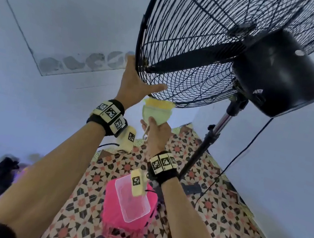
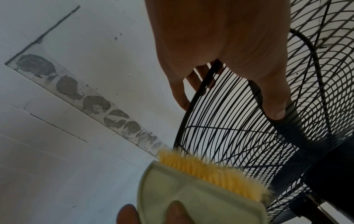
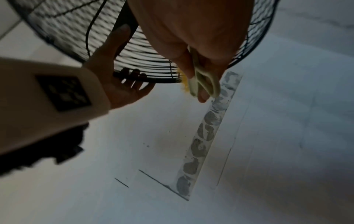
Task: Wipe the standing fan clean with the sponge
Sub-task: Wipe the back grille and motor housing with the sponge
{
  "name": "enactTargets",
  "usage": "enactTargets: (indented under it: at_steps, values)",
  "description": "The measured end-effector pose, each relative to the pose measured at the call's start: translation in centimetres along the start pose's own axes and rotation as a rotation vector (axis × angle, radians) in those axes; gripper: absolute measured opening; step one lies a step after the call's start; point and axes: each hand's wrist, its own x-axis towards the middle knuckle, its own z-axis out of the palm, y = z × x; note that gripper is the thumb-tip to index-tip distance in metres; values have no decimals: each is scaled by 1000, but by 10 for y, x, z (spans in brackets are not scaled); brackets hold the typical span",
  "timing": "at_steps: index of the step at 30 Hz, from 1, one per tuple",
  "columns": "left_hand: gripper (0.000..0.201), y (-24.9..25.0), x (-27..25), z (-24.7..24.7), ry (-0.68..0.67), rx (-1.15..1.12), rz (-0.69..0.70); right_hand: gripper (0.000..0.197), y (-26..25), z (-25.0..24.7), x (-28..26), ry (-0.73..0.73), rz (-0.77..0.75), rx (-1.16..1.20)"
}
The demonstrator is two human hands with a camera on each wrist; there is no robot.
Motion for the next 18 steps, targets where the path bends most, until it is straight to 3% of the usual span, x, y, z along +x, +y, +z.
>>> enactTargets:
  at_steps: [4, 9, 13, 16, 18]
  values:
    - [91, 2, 6, 1, 2, -16, 14, 26, 6, -20, -14, 75, -51, 161]
    - [100, -1, -2, 4, 19, -28, -5, 20, 3, -12, -11, -122, 70, -97]
    - [97, 4, -3, 3, 25, -7, -5, 17, -6, -12, 4, -102, -58, -244]
    - [97, 8, -3, 2, 33, -4, 0, 7, 1, -33, -11, -23, -164, -22]
    - [104, 7, -7, 3, 57, -17, -13, 19, 17, -57, -3, 4, -168, -15]
